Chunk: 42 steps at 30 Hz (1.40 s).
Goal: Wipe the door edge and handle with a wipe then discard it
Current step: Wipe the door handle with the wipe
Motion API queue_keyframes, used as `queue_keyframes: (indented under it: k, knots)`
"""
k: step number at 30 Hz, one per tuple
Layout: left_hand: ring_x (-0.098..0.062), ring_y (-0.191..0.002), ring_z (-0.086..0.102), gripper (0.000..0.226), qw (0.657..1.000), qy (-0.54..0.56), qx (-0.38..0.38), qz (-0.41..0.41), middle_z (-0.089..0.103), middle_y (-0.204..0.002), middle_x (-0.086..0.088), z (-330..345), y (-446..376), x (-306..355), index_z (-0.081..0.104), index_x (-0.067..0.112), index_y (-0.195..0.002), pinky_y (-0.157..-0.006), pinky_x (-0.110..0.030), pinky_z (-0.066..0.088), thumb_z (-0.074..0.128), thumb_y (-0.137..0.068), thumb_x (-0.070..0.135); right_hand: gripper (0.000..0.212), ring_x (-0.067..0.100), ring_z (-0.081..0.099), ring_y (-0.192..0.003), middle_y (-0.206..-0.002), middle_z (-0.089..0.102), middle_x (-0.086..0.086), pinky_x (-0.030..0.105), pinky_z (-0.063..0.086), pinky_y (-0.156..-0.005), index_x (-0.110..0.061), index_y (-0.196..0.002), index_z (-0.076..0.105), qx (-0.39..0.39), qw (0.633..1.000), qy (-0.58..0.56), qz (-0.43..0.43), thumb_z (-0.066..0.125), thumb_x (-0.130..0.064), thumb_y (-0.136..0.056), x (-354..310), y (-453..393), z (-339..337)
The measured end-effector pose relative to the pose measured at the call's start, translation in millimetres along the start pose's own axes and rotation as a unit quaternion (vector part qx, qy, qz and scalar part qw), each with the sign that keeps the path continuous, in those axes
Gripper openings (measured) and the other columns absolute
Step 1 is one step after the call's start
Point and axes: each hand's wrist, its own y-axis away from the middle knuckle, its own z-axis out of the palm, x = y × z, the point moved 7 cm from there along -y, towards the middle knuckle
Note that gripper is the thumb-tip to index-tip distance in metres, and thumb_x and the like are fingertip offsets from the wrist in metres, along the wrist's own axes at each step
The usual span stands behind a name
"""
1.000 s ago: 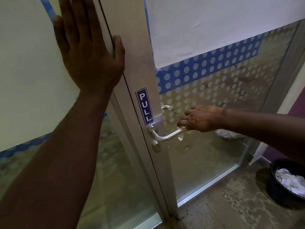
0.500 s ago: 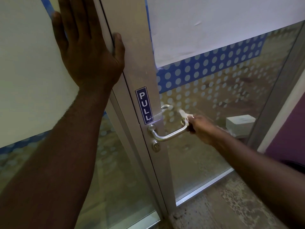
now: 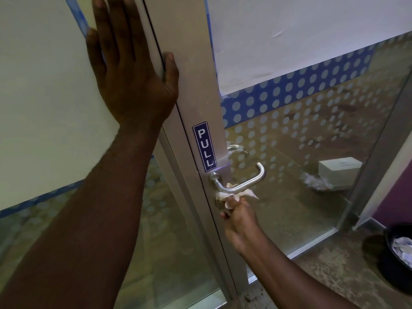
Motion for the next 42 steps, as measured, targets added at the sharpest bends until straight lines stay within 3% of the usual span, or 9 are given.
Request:
queue_keyframes:
  k: [5,8,16,23,27,31,34,36,42]
  knots:
    - [-0.03,-0.154,0.011,0.076,1.0,-0.003,0.016,0.005,0.014,-0.166,-0.012,-1.3,0.0,1.6,0.013,0.011,-0.158,-0.125,-0.04,0.003,0.018,-0.1,0.06,0.031,-0.003,0.063,-0.071,-0.091,0.07,-0.006,0.009,0.046,-0.06,-0.017,-0.114,0.057,-0.047,0.997,0.027,-0.059,0.053,0.005,-0.092,-7.2,2.9,17.1]
    - [-0.03,-0.154,0.012,0.076,1.0,-0.001,0.014,0.003,0.014,-0.166,-0.012,-0.9,0.3,0.4,0.013,0.011,-0.158,-0.125,-0.04,0.004,0.018,-0.1,0.06,0.037,0.003,0.07,-0.084,-0.097,0.074,0.0,0.009,0.049,-0.063,-0.005,-0.121,0.059,-0.032,0.997,0.009,-0.073,0.065,0.005,-0.085,-8.8,1.2,16.4]
    - [-0.03,-0.154,0.009,0.076,1.0,-0.001,0.001,0.003,0.011,-0.166,-0.012,0.2,-0.6,-0.5,0.011,0.012,-0.159,-0.125,-0.041,0.003,0.016,-0.1,0.061,0.023,0.008,0.053,-0.059,-0.072,0.063,-0.004,0.021,0.041,-0.054,-0.016,-0.089,0.062,0.037,0.997,-0.056,-0.03,0.07,0.004,-0.081,-4.6,-3.2,12.7]
    - [-0.028,-0.154,0.007,0.076,1.0,0.0,-0.017,-0.002,0.009,-0.166,-0.01,-0.1,0.8,-1.1,0.009,0.013,-0.159,-0.125,-0.039,0.001,0.012,-0.1,0.062,0.008,0.002,0.042,-0.037,-0.062,0.055,-0.001,0.015,0.031,-0.033,-0.015,-0.092,0.054,0.081,0.996,0.031,0.001,0.063,-0.017,-0.092,-21.2,-18.5,-4.9]
    - [-0.028,-0.155,0.005,0.078,0.999,-0.006,-0.045,-0.004,0.007,-0.166,-0.011,3.5,2.0,-2.1,0.008,0.014,-0.159,-0.125,-0.038,-0.001,0.008,-0.099,0.063,0.017,0.011,0.051,-0.05,-0.08,0.066,0.008,0.017,0.026,-0.038,-0.02,-0.084,0.049,0.14,0.983,0.102,-0.065,0.057,-0.031,-0.095,-60.7,-37.9,-29.1]
    - [-0.029,-0.155,0.001,0.079,0.997,-0.012,-0.081,-0.007,0.003,-0.167,-0.011,6.8,2.7,-0.5,0.004,0.015,-0.159,-0.125,-0.037,-0.003,0.002,-0.098,0.065,0.025,0.011,0.049,-0.047,-0.066,0.056,0.002,0.023,0.033,-0.043,-0.018,-0.081,0.056,0.16,0.961,0.199,-0.106,0.054,-0.038,-0.096,-97.1,-42.9,-48.6]
    - [-0.03,-0.155,0.0,0.079,0.996,-0.007,-0.092,-0.01,0.001,-0.167,-0.01,5.9,2.5,-1.1,0.003,0.016,-0.159,-0.125,-0.037,-0.004,0.002,-0.097,0.065,0.04,0.021,0.059,-0.068,-0.08,0.065,0.008,0.034,0.046,-0.063,-0.004,-0.095,0.067,0.247,0.909,0.269,-0.2,0.048,-0.039,-0.098,-131.8,-31.1,-74.6]
    - [-0.03,-0.155,0.0,0.079,0.996,-0.006,-0.093,-0.01,0.002,-0.167,-0.01,5.7,2.6,-0.4,0.003,0.016,-0.159,-0.125,-0.037,-0.004,0.002,-0.098,0.065,0.038,0.024,0.056,-0.079,-0.091,0.064,0.012,0.032,0.04,-0.066,-0.003,-0.1,0.066,0.263,0.837,0.39,-0.279,0.046,-0.035,-0.099,-156.5,-18.4,-72.9]
    - [-0.029,-0.155,0.003,0.078,0.997,0.012,-0.074,-0.012,0.004,-0.167,-0.011,2.5,1.1,-0.1,0.006,0.015,-0.159,-0.125,-0.039,-0.001,0.006,-0.098,0.064,0.033,0.03,0.05,-0.109,-0.117,0.058,0.011,0.038,0.036,-0.093,-0.013,-0.117,0.062,0.091,0.497,0.783,-0.363,0.048,-0.012,-0.087,-115.8,8.1,6.1]
